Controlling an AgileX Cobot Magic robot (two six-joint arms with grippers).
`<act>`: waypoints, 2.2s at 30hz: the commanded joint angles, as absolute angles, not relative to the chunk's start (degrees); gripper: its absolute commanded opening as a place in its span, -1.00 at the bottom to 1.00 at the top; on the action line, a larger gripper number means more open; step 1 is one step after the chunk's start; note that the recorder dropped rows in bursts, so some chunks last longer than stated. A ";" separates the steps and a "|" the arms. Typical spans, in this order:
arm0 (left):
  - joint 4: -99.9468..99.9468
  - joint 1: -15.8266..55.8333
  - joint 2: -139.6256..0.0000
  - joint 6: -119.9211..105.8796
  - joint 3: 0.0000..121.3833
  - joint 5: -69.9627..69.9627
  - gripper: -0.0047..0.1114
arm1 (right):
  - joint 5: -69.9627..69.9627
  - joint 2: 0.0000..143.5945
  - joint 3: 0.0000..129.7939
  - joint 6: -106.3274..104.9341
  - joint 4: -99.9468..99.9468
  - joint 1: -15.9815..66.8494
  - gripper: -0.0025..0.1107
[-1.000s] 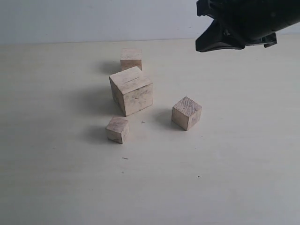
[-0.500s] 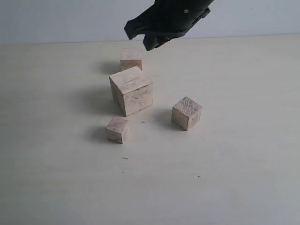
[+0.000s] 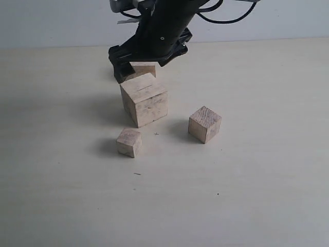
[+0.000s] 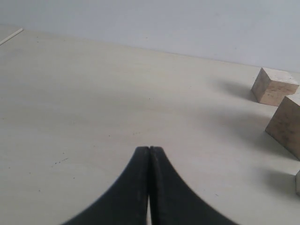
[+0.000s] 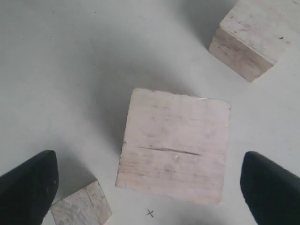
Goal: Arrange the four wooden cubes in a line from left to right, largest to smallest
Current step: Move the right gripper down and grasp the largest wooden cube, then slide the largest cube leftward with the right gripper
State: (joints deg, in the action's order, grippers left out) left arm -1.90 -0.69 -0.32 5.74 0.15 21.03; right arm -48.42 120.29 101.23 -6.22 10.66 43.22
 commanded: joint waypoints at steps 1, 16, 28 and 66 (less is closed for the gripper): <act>-1.68 -0.37 0.00 5.57 0.00 20.58 -0.92 | -48.30 123.16 104.90 -6.37 10.08 43.34 0.90; -1.68 -0.37 0.00 5.57 0.00 20.58 -0.92 | -52.10 131.99 111.92 -4.22 4.27 43.34 0.90; -1.68 -0.37 0.00 5.57 0.00 20.58 -0.92 | -52.21 135.32 111.92 -4.32 4.48 43.34 0.81; -1.68 -0.37 0.00 5.47 0.00 20.58 -0.92 | -69.96 135.93 114.86 -73.10 25.92 43.22 -0.96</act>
